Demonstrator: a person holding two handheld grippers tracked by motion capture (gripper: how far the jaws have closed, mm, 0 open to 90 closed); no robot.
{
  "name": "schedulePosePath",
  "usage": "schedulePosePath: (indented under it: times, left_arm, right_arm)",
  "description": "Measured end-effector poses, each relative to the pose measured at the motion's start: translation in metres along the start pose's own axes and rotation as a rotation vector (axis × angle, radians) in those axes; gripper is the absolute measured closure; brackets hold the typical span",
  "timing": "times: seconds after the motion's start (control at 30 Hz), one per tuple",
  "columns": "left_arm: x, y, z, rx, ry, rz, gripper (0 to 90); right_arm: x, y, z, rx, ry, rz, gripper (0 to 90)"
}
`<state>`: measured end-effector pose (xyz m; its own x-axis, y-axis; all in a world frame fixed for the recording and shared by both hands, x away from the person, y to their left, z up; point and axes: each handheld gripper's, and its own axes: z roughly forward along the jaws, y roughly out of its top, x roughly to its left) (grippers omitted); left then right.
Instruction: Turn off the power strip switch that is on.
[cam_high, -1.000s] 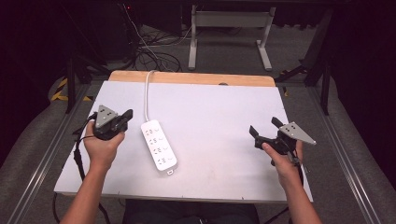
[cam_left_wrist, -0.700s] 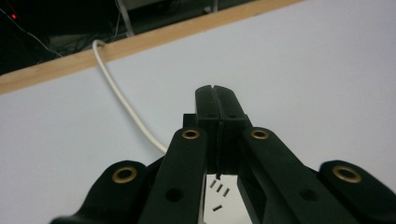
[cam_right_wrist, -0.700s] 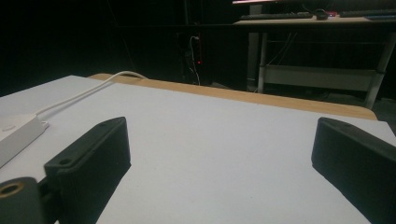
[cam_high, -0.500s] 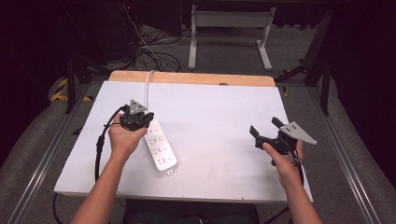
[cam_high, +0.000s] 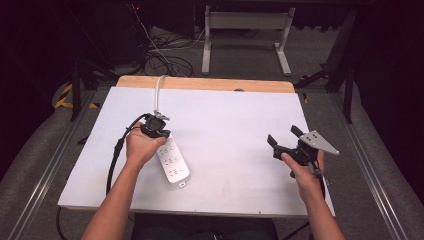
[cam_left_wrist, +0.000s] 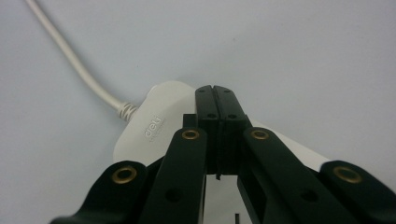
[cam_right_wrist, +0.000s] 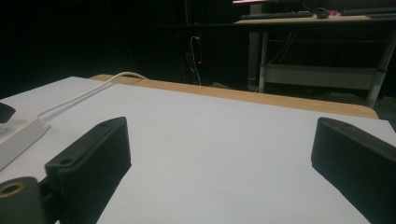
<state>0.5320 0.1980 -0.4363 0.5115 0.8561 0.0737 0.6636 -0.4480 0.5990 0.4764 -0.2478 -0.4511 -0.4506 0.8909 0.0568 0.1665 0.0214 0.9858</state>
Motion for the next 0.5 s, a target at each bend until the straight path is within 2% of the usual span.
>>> schedulePosePath:
  times: [0.1,0.37,0.5]
  left_arm:
    - [0.0021,-0.0007,0.0041,0.03,-0.007,0.004,90.0]
    - [0.0013,0.001,0.0067,0.032,-0.019,0.001,90.0]
    - [0.0043,-0.0008,0.0082,0.025,-0.039,-0.002,90.0]
  right_arm:
    - [-0.0006,-0.0006,0.0007,0.004,-0.001,-0.002,5.1]
    - [0.0,-0.0006,-0.0001,0.004,0.0,0.0,5.2]
    - [-0.0009,-0.0014,-0.0002,0.006,-0.003,0.005,5.2]
